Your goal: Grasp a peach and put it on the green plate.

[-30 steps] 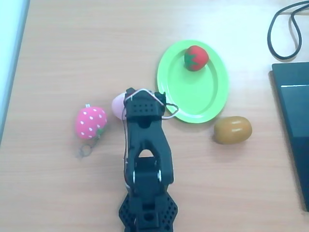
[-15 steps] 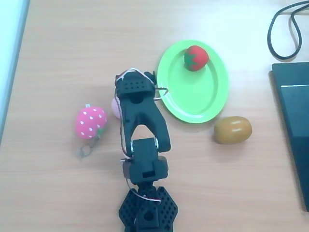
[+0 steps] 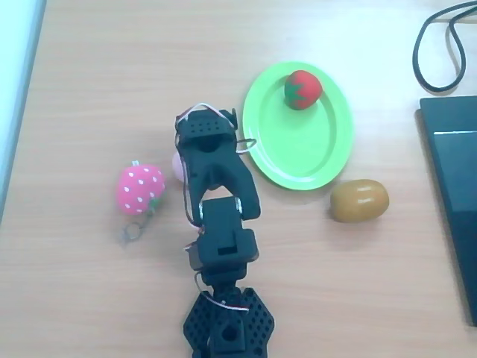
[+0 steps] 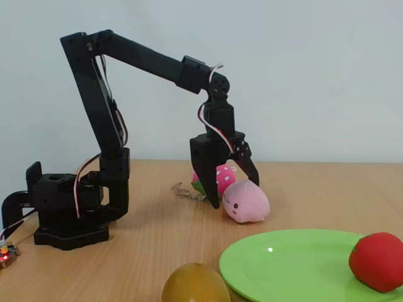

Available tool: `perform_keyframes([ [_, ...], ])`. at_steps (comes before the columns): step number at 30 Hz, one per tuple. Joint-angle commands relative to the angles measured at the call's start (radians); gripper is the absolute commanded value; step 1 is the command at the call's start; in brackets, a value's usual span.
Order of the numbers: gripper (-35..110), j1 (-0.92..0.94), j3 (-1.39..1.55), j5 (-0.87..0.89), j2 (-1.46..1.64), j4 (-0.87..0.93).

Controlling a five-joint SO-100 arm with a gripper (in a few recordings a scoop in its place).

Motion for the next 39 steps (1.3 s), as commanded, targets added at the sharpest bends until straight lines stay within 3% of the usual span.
perform_keyframes([
  [1,47,0.011,-0.025,-0.012,-0.017,-0.002],
  [12,45,0.032,-0.044,-0.009,-0.097,-0.043],
  [29,30,0.038,-0.055,-0.009,-0.133,-0.063],
  [39,30,0.034,-0.06,-0.006,-0.066,-0.058],
])
